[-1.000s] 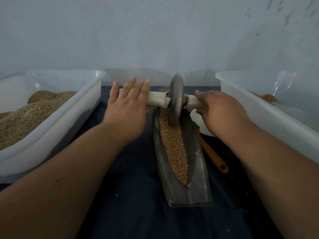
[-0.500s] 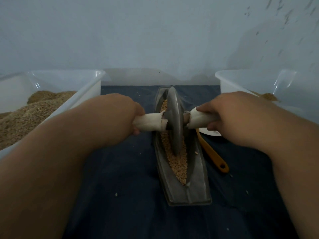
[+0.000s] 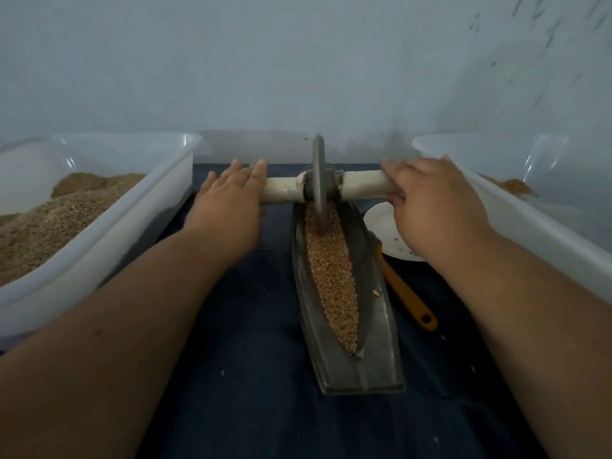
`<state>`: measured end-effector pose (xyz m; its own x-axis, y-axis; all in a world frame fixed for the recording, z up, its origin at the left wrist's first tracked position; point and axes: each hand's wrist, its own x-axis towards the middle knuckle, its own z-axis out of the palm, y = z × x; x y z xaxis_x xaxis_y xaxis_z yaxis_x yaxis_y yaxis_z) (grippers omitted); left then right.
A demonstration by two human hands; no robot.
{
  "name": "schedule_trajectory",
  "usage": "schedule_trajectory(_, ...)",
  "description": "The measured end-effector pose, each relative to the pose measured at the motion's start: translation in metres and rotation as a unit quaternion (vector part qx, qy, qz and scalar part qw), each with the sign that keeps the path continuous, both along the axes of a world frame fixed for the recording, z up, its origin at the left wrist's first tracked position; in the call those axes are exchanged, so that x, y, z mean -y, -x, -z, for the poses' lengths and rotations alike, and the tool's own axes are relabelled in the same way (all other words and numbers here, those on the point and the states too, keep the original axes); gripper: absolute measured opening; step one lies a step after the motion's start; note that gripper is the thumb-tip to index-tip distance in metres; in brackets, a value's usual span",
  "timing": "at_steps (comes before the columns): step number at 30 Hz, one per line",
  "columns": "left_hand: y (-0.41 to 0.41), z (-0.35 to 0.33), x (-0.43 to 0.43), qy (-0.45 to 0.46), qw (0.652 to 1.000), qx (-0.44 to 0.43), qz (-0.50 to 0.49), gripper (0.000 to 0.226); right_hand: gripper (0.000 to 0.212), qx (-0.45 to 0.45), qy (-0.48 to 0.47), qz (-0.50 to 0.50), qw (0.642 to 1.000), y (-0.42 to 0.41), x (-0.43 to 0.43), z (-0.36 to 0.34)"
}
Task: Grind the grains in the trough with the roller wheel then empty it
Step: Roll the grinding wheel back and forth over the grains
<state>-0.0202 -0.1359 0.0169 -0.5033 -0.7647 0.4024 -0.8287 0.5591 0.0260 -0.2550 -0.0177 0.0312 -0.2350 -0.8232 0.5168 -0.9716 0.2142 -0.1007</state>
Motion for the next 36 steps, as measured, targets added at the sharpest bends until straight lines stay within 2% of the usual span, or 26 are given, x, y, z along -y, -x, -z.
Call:
schedule_trajectory(2, -0.006, -0.01, -0.006, -0.023, 0.999, 0.028, 0.005, 0.056, 0.051, -0.03, -0.026, -0.008, 0.999, -0.005, -0.009, -0.012)
schedule_trajectory(5, -0.013, -0.031, -0.022, -0.02, 0.994, 0.107, 0.017, 0.029, 0.046, -0.055, -0.115, -0.019, 0.992, -0.015, -0.028, -0.033)
schedule_trajectory(9, -0.021, -0.053, -0.048, -0.027, 0.976, 0.212, 0.039, 0.026, 0.047, -0.074, -0.227, -0.034, 0.971, -0.022, -0.058, -0.052)
schedule_trajectory(13, -0.028, -0.063, -0.064, -0.033, 0.964, 0.26, 0.044, 0.027, 0.044, -0.072, -0.273, -0.041, 0.958, -0.022, -0.068, -0.065)
schedule_trajectory(15, -0.026, -0.064, -0.063, -0.052, 0.965, 0.257, 0.03, 0.029, 0.048, -0.053, -0.282, -0.029, 0.958, -0.021, -0.058, -0.063)
schedule_trajectory(17, -0.022, -0.06, -0.058, -0.054, 0.972, 0.229, 0.023, 0.031, 0.046, -0.033, -0.228, -0.021, 0.973, -0.017, -0.045, -0.049)
schedule_trajectory(20, -0.01, -0.049, -0.044, -0.03, 0.996, 0.086, -0.011, 0.038, 0.046, -0.003, -0.12, 0.007, 0.993, -0.007, -0.025, -0.023)
schedule_trajectory(22, 0.001, -0.037, -0.035, -0.018, 0.999, 0.003, -0.028, 0.046, 0.063, 0.017, -0.112, 0.02, 0.993, -0.002, -0.01, -0.01)
schedule_trajectory(24, 0.008, -0.022, -0.027, 0.012, 1.0, -0.003, -0.014, 0.056, 0.085, 0.025, -0.111, 0.036, 0.993, 0.001, 0.002, -0.001)
schedule_trajectory(26, 0.01, -0.012, -0.021, 0.034, 0.999, 0.023, -0.007, 0.064, 0.089, 0.019, -0.088, 0.039, 0.995, 0.005, 0.008, 0.009)
schedule_trajectory(29, 0.005, -0.01, -0.019, 0.044, 0.997, 0.065, -0.003, 0.07, 0.091, -0.01, -0.107, 0.029, 0.994, 0.007, 0.004, 0.018)
schedule_trajectory(32, -0.002, -0.024, -0.028, 0.045, 0.996, 0.08, 0.019, 0.059, 0.082, -0.033, -0.141, 0.026, 0.989, 0.002, -0.012, 0.006)
schedule_trajectory(36, -0.016, -0.044, -0.047, 0.023, 0.983, 0.176, 0.048, 0.028, 0.039, -0.135, -0.165, -0.025, 0.977, -0.012, -0.044, -0.024)
